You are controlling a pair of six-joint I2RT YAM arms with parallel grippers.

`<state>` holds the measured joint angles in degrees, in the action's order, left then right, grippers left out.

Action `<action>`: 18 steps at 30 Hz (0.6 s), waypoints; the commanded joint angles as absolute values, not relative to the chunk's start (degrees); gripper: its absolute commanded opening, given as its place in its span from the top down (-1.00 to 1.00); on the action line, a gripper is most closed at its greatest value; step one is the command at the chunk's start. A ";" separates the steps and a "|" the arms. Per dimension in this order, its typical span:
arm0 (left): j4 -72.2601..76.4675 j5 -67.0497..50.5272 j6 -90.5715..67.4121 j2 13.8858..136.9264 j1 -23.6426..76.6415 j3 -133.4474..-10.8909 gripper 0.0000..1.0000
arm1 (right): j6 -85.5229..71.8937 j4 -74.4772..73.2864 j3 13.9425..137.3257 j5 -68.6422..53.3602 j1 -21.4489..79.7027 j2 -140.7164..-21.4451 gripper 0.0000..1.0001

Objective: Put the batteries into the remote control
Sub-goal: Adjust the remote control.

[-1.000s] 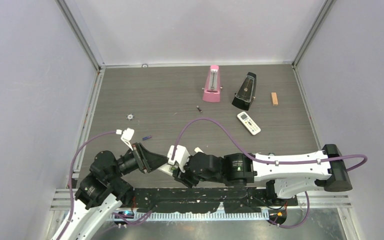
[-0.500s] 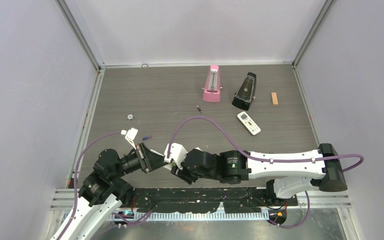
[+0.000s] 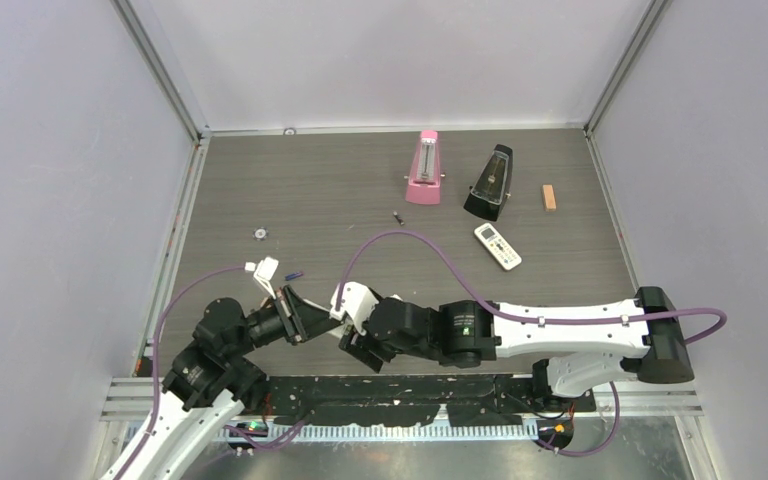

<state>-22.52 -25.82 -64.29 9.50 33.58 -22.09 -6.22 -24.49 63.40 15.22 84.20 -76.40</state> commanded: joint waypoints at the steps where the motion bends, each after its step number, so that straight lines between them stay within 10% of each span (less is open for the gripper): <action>1: -22.63 -19.92 -63.30 7.41 33.58 -22.01 1.00 | -10.45 -20.16 61.42 20.05 83.40 -70.78 -0.43; 18: -38.53 3.39 -59.46 -0.76 33.59 -27.11 1.00 | -19.98 -22.79 49.32 19.83 64.38 -74.02 -0.55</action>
<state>-39.31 1.43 -61.08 0.58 33.63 -24.36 -21.54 -21.10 47.05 21.50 66.39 -68.27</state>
